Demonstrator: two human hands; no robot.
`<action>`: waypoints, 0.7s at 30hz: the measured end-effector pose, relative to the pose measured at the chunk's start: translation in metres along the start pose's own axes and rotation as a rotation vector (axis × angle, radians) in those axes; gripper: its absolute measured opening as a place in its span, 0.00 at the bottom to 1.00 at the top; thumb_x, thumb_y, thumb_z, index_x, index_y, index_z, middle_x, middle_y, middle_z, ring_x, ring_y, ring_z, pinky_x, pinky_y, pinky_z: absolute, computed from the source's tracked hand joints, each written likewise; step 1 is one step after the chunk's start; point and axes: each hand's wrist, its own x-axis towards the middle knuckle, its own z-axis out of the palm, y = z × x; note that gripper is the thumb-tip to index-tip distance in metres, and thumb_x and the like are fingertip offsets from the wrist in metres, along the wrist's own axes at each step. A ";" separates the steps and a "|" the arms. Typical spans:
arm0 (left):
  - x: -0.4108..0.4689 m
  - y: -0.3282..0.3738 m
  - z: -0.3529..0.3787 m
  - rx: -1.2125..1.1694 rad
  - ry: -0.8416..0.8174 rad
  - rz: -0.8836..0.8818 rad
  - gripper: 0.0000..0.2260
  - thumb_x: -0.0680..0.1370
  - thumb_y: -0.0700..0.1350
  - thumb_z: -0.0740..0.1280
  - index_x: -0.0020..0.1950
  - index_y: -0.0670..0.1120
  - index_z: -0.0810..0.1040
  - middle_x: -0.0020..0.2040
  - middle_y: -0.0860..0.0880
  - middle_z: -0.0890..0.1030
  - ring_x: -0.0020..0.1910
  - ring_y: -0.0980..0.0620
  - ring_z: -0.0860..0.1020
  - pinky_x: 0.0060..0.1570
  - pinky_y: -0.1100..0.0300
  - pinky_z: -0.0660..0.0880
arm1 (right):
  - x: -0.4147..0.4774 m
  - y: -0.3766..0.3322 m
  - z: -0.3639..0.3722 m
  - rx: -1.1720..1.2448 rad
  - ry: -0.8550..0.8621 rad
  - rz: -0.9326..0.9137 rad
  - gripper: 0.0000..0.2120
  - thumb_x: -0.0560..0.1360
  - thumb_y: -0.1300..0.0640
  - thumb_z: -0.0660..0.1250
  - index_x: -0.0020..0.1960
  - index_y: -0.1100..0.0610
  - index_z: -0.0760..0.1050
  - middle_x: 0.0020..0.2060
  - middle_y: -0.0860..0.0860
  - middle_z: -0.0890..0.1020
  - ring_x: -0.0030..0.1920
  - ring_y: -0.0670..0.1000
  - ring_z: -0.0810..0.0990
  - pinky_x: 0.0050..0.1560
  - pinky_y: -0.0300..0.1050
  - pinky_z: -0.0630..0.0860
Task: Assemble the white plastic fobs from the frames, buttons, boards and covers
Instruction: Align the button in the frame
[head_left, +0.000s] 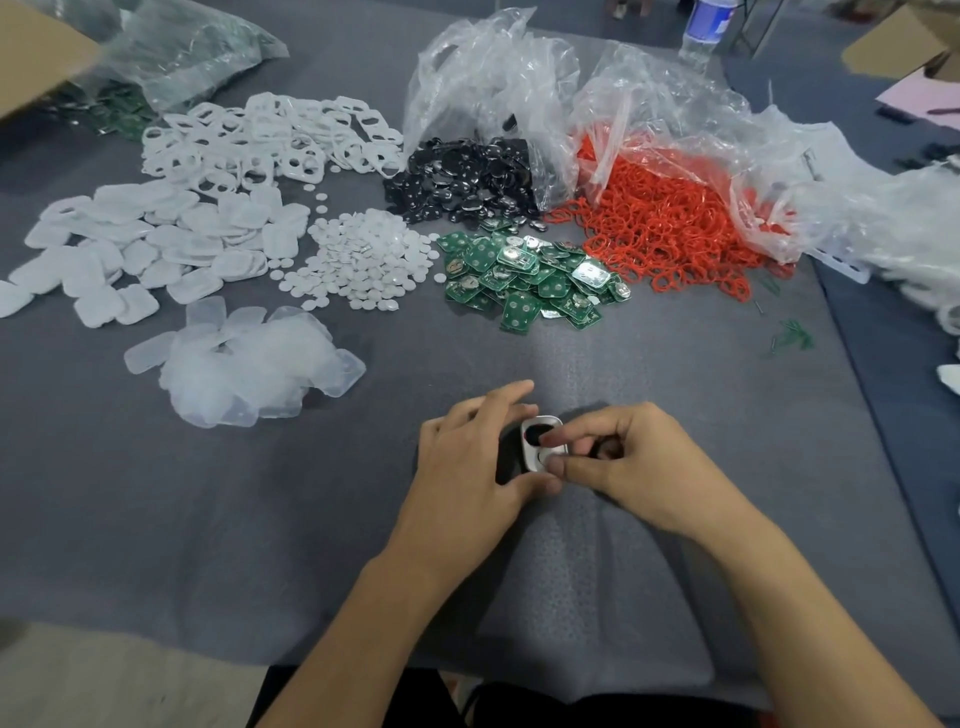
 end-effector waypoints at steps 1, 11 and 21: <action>0.000 0.000 0.000 0.002 0.001 -0.002 0.36 0.70 0.56 0.79 0.75 0.60 0.68 0.64 0.66 0.78 0.69 0.69 0.64 0.66 0.74 0.49 | 0.000 0.000 0.000 0.001 -0.004 -0.005 0.07 0.70 0.54 0.79 0.46 0.44 0.86 0.32 0.43 0.77 0.25 0.40 0.69 0.29 0.31 0.65; 0.001 0.000 0.001 -0.005 0.005 0.000 0.35 0.69 0.56 0.79 0.74 0.61 0.69 0.64 0.66 0.79 0.69 0.67 0.67 0.67 0.72 0.51 | 0.002 0.000 0.008 0.031 0.077 0.002 0.06 0.70 0.55 0.79 0.42 0.46 0.84 0.33 0.46 0.79 0.27 0.42 0.69 0.31 0.38 0.67; 0.002 0.002 0.001 -0.065 0.006 -0.005 0.32 0.67 0.54 0.81 0.68 0.59 0.74 0.59 0.64 0.80 0.60 0.65 0.73 0.64 0.69 0.60 | 0.019 -0.009 0.009 -0.009 0.105 0.223 0.16 0.60 0.57 0.84 0.34 0.54 0.77 0.27 0.46 0.78 0.28 0.47 0.74 0.33 0.42 0.72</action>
